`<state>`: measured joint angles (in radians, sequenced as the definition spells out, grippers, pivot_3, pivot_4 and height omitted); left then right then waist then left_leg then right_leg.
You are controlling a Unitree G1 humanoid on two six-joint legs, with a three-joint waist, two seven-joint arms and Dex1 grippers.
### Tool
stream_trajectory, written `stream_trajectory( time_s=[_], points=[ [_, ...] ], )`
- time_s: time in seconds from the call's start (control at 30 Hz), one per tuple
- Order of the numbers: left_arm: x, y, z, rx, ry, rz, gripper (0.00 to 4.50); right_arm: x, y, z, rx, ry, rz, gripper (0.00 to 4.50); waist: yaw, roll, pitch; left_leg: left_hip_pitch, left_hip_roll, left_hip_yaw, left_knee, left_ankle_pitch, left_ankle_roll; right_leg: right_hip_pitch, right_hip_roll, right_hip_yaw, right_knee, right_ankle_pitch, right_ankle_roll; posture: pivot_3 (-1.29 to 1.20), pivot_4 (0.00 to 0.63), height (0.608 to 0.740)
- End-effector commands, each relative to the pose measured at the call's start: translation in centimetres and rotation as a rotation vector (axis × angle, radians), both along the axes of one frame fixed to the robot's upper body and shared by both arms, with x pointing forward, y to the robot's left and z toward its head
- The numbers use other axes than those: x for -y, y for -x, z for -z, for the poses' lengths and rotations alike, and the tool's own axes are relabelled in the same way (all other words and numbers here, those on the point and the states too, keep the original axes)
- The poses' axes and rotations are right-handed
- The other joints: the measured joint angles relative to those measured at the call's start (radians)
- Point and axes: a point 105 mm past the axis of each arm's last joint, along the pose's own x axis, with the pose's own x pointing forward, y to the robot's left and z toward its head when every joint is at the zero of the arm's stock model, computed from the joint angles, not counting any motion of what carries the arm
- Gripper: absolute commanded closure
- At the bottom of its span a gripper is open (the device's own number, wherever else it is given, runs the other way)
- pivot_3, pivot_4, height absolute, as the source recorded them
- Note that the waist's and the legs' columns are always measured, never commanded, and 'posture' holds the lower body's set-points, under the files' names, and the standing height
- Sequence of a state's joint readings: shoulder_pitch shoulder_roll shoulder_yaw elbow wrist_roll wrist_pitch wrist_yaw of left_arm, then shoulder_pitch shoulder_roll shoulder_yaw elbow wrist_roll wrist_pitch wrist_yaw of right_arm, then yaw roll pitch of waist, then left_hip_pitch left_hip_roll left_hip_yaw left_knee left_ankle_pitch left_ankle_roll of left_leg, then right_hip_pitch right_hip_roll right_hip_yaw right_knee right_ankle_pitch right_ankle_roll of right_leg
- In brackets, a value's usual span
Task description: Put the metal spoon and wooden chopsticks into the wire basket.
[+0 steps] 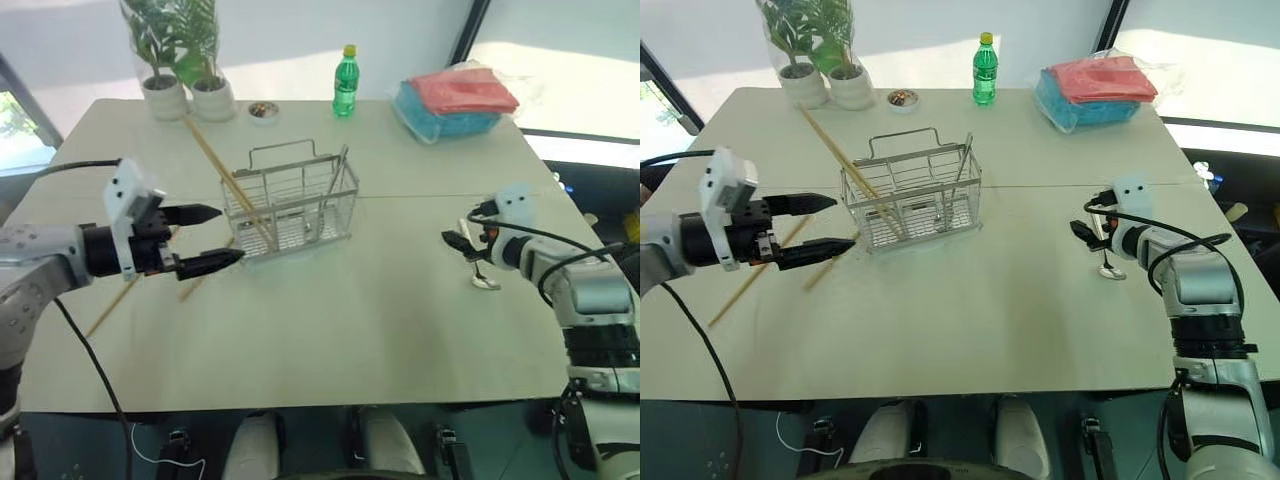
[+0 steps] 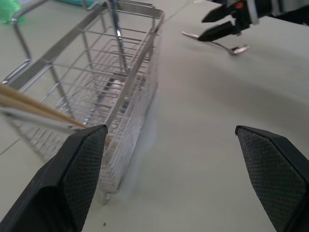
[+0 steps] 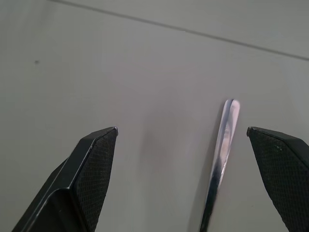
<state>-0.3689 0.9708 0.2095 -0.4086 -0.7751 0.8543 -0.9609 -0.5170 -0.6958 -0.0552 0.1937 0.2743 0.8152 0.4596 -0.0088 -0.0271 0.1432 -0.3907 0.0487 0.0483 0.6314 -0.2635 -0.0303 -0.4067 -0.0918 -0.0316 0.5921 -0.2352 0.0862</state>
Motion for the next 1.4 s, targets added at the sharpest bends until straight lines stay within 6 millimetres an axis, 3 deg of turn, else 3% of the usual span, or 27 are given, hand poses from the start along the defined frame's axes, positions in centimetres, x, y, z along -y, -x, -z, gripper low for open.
stream_trajectory(
  time_s=[0.03, 0.23, 0.27, 0.37, 0.57, 0.8, 0.97, 1.07, 1.13, 1.23, 1.4],
  points=[
    [1.9, 0.2, -0.1, 0.038, -0.050, 0.102, 0.00, 0.6, -0.5, -0.3, -0.015, 0.030, -0.001, 0.07, -0.002, 0.000, 0.000, 0.000, 0.000, 0.000, 0.000, 0.000, 0.000, 0.000, 0.000, 0.000, 0.000, 0.000, 0.000, 0.00, 0.150, 0.723],
    [4.0, 0.0, 0.0, 0.090, -0.095, 0.229, 0.00, 0.9, -0.3, 1.6, -0.112, 0.025, 0.003, 0.07, -0.003, 0.000, 0.000, 0.000, 0.001, 0.000, 0.000, 0.000, 0.000, 0.000, 0.003, 0.001, 0.000, 0.000, 0.000, 0.00, 0.150, 0.723],
    [4.1, 0.0, -0.1, 0.093, -0.098, 0.237, 0.00, 0.8, -0.3, 1.8, -0.118, 0.018, 0.000, 0.29, -0.003, 0.000, 0.000, 0.000, 0.001, -0.001, 0.000, 0.000, 0.000, 0.000, 0.003, 0.001, 0.001, 0.000, 0.000, 0.00, 0.150, 0.723],
    [4.2, 0.1, -0.2, 0.093, -0.103, 0.252, 0.00, 0.6, -0.2, 2.0, -0.128, 0.012, -0.007, 1.32, -0.003, 0.000, 0.000, 0.001, 0.002, -0.001, 0.000, 0.000, 0.000, 0.000, 0.004, 0.001, 0.001, 0.000, 0.000, 0.00, 0.150, 0.723],
    [4.0, 0.3, -0.3, 0.088, -0.109, 0.263, 0.00, 0.3, 0.0, 1.9, -0.122, 0.005, -0.013, 4.37, 0.000, -0.001, 0.000, 0.001, 0.002, -0.002, 0.001, 0.000, 0.000, 0.002, 0.004, 0.001, 0.001, 0.000, 0.000, 0.00, 0.150, 0.723],
    [4.0, -0.1, -0.6, 0.094, -0.102, 0.253, 0.00, 0.6, 0.1, 1.9, -0.103, 0.029, 0.006, 4.45, 0.000, -0.001, 0.000, 0.001, 0.002, -0.002, 0.001, 0.000, 0.000, 0.002, 0.004, 0.001, 0.001, 0.000, 0.001, 0.00, 0.150, 0.723],
    [3.7, -0.7, -1.1, 0.123, -0.095, 0.228, 0.00, 0.1, -1.3, -2.7, 0.147, 0.054, -0.018, 4.45, -0.002, 0.000, 0.000, 0.001, 0.001, -0.002, 0.001, 0.000, 0.000, 0.002, 0.004, 0.002, 0.001, 0.000, 0.001, 0.00, 0.150, 0.723],
    [2.8, -1.7, -2.2, 0.168, -0.063, 0.157, 0.00, -2.6, -2.0, -10.7, 0.438, -0.133, -0.090, 4.45, -0.008, 0.002, 0.002, 0.001, 0.001, -0.001, 0.001, 0.000, 0.000, 0.001, 0.004, 0.002, 0.002, 0.000, 0.001, 0.00, 0.150, 0.723],
    [2.4, -2.1, -2.6, 0.185, -0.049, 0.125, 0.00, -4.2, -1.8, -13.8, 0.537, -0.221, -0.147, 4.45, -0.013, 0.004, 0.002, 0.001, 0.002, -0.001, 0.000, 0.000, 0.000, -0.001, 0.005, 0.003, 0.003, 0.002, 0.004, 0.00, 0.150, 0.723],
    [1.4, -3.3, -4.2, 0.240, 0.013, 0.025, 0.00, -9.5, -0.8, -19.4, 0.679, -0.400, -0.319, 4.45, -0.009, 0.003, 0.002, 0.002, 0.005, -0.003, -0.001, 0.000, 0.000, -0.001, 0.010, 0.003, 0.004, 0.002, 0.005, 0.00, 0.150, 0.723],
    [0.2, -4.3, -5.4, 0.273, 0.054, -0.056, 0.00, -15.6, -1.3, -21.6, 0.721, -0.535, -0.417, 4.45, -0.005, 0.001, 0.001, 0.002, 0.008, -0.005, -0.002, 0.000, 0.000, -0.001, 0.012, 0.001, 0.006, 0.002, 0.005, 0.00, 0.150, 0.723]
  ],
)
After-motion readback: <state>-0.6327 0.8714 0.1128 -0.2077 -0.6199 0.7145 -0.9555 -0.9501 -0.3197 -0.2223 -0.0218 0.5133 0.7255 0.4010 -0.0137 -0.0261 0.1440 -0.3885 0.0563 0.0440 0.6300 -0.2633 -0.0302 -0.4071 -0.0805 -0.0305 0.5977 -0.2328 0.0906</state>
